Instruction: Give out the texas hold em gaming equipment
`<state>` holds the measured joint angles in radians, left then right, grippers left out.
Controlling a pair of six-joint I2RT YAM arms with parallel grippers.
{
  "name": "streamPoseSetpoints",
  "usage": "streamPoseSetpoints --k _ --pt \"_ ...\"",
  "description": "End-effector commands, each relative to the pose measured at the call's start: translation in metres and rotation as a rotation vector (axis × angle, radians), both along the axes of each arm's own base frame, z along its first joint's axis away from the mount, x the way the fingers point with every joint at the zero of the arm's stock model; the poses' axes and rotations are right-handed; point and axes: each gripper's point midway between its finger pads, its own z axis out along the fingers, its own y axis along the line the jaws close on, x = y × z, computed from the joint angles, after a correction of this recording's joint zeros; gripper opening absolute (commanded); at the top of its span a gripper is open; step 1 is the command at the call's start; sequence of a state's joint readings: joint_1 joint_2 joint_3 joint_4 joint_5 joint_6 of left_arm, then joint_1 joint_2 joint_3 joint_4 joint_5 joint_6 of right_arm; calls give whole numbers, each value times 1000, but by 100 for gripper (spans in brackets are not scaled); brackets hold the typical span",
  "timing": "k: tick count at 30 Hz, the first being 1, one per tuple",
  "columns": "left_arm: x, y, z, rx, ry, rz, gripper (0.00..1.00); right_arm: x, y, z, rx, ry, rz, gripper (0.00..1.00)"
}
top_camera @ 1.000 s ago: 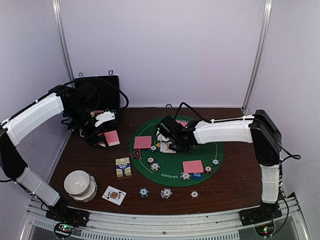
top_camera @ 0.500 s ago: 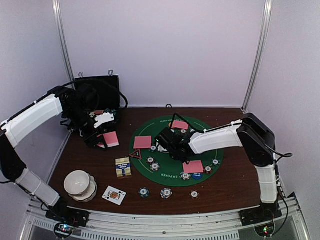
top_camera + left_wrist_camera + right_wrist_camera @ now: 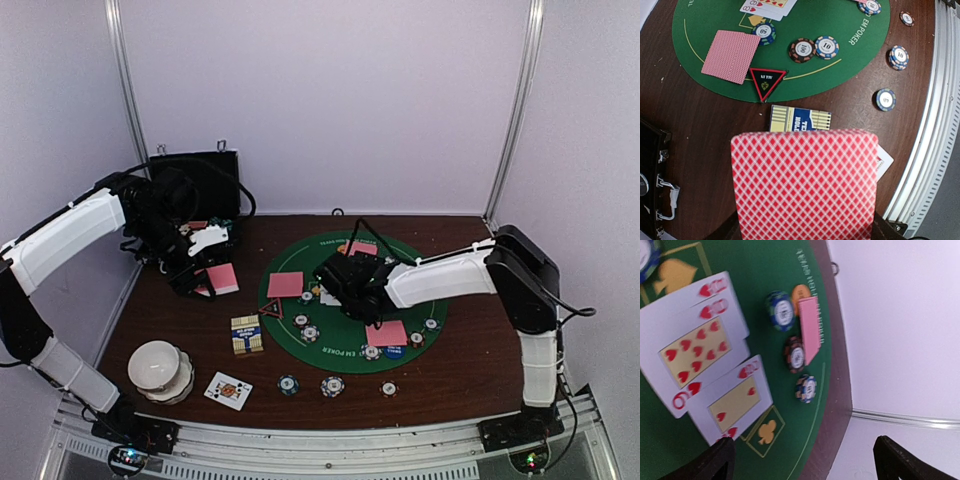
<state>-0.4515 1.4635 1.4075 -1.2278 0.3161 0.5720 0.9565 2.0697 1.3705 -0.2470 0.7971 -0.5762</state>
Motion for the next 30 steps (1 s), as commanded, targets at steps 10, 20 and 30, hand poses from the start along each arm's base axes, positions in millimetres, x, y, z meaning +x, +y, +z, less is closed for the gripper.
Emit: streamPoseSetpoints --k 10,20,30 --pt "9 -6 18 -45 -58 -1 0 20 -25 186 1014 -56 -370 100" --pt "10 -5 15 -36 -57 -7 0 -33 52 171 1514 732 -340 99" --pt "11 -7 12 -39 -45 -9 0 -72 129 144 1671 1139 -381 100"
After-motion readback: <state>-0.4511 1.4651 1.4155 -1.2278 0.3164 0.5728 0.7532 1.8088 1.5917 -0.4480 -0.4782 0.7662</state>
